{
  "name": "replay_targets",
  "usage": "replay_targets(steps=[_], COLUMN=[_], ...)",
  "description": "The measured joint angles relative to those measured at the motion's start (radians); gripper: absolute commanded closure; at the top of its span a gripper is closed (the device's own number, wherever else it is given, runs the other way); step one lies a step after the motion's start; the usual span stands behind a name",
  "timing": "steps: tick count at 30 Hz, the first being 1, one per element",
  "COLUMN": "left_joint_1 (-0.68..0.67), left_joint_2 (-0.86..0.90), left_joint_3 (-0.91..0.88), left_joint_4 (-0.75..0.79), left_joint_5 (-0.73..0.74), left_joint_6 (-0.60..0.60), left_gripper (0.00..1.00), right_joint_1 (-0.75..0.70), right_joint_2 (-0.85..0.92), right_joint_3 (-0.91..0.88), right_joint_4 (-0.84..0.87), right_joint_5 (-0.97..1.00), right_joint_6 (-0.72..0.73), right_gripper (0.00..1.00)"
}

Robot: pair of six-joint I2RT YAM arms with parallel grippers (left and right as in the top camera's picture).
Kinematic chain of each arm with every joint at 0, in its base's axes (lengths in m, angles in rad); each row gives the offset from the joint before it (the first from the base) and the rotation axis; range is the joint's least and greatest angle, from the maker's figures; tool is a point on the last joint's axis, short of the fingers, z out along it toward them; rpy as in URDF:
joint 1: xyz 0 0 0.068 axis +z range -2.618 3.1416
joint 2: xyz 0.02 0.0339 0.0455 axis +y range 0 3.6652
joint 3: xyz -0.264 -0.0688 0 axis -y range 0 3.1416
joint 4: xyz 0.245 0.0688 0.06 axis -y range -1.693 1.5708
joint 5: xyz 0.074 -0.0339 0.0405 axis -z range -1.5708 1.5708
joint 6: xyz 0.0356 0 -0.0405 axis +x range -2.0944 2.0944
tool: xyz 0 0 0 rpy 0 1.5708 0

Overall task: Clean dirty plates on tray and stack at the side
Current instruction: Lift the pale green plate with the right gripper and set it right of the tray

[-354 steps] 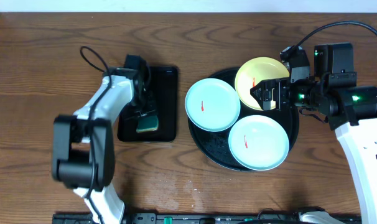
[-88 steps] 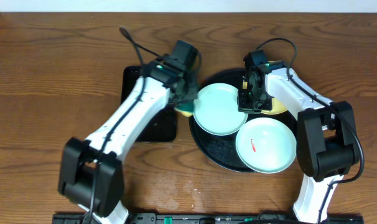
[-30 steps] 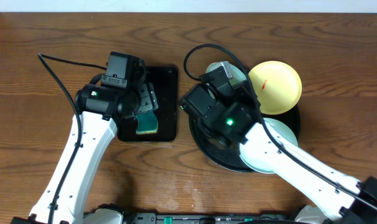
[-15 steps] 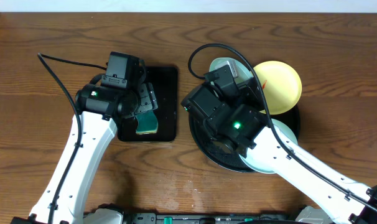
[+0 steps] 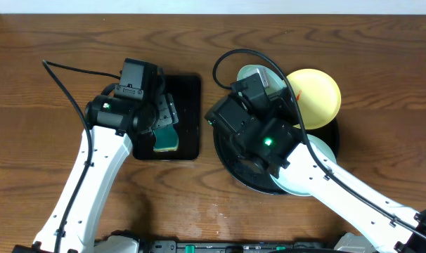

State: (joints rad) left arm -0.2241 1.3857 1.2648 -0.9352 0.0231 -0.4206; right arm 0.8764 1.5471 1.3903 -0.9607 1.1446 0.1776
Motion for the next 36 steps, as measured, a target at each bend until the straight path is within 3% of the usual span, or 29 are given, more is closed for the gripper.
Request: replay_targets(steps=[15,19,25,29,36], left_joint_1=[0.000,0.000,0.000,0.000,0.000], left_joint_2=[0.000,0.000,0.000,0.000,0.000], left_joint_3=[0.000,0.000,0.000,0.000,0.000], left_joint_4=[0.000,0.000,0.000,0.000,0.000], left_joint_5=[0.000,0.000,0.000,0.000,0.000], left_joint_6=[0.000,0.000,0.000,0.000,0.000], left_gripper=[0.21,0.22,0.21,0.21,0.21], right_joint_1=[-0.035,-0.104,-0.364,-0.651,-1.137], right_joint_2=[0.000,0.000,-0.010,-0.051,-0.061], right_joint_3=[0.000,0.000,0.000,-0.002,-0.002], right_joint_4=[0.064,0.051,0.036,0.012,-0.030], right_joint_5=[-0.164,-0.348,-0.713,-0.960,-1.170], right_joint_6=[0.008,0.076,0.159,0.180,0.193], right_gripper=[0.99,0.99,0.99,0.99,0.99])
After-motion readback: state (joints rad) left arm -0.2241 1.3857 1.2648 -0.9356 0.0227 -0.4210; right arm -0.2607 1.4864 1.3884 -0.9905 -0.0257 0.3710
